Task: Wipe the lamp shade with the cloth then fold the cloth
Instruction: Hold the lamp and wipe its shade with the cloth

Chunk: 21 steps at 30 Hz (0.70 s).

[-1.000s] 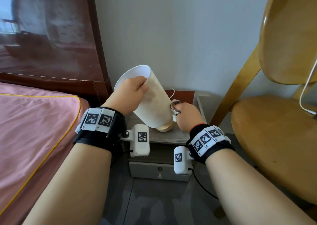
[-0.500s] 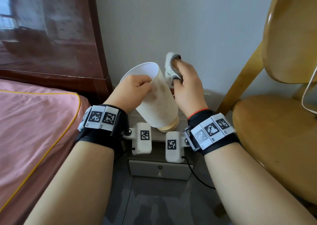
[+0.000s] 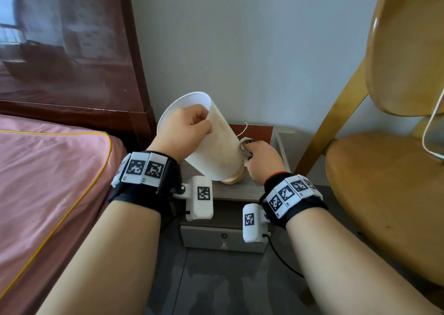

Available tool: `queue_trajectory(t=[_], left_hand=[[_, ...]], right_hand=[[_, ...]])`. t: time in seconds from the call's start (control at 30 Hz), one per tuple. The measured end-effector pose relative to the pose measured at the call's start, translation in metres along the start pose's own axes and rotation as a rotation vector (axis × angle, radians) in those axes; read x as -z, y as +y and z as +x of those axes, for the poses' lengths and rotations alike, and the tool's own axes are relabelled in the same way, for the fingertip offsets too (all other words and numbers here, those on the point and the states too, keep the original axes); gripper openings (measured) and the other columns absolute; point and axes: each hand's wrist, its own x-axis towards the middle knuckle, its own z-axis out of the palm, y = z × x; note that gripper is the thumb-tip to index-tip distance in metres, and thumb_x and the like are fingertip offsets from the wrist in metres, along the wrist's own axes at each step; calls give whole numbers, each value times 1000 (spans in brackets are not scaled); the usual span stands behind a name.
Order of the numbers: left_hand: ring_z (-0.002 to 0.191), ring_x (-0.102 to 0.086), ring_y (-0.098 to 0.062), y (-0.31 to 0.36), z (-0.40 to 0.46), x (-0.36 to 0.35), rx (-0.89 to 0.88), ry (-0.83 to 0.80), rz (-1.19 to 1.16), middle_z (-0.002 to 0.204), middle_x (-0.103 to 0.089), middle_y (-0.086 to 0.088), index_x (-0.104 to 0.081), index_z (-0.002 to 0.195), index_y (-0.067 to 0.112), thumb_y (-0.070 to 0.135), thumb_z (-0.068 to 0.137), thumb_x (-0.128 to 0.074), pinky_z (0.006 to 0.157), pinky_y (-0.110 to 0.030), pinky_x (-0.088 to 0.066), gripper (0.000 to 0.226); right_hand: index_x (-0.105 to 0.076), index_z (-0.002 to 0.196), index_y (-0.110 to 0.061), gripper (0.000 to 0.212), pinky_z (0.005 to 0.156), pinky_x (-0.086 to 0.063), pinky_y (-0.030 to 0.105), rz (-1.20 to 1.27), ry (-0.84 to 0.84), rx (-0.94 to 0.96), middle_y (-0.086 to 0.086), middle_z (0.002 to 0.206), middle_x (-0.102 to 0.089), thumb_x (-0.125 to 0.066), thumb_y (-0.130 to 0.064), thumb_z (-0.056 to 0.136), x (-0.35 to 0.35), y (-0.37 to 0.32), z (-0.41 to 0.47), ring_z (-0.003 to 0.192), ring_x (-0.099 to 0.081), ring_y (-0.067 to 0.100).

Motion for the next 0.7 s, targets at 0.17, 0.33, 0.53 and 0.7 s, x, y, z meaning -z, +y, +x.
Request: queue_trajectory(t=[0.17, 0.33, 0.53, 0.7], left_hand=[[69, -56, -12, -1, 3, -4, -37, 128, 167, 74, -65, -3, -61, 113, 24, 46, 96, -43, 66, -32, -47, 32], [69, -58, -29, -5, 8, -1, -45, 247, 279, 63, -57, -4, -63, 95, 16, 30, 94, -41, 67, -41, -51, 26], [67, -52, -34, -5, 9, 1, 45, 236, 323, 69, -53, -14, -36, 66, 14, 35, 95, -39, 66, -43, -47, 36], [62, -45, -30, 1, 6, 0, -21, 187, 359, 63, -44, -9, -26, 62, 19, 32, 99, -39, 63, -43, -43, 41]], right_hand=[[-53, 134, -29, 48, 96, -45, 37, 2, -2, -15, 1, 139, -51, -50, -11, 90, 2, -2, 3, 119, -54, 29], [-55, 132, -30, 51, 88, -48, 33, -44, -21, 19, 1, 134, -58, -48, -6, 88, 10, -8, 2, 114, -59, 28], [-60, 127, -29, 43, 95, -50, 37, -72, -70, 33, 1, 129, -63, -50, -10, 91, 20, -14, 0, 114, -59, 26], [-63, 124, -27, 36, 89, -51, 34, -93, -127, 38, 3, 121, -65, -49, -16, 94, 23, -17, -4, 109, -61, 27]])
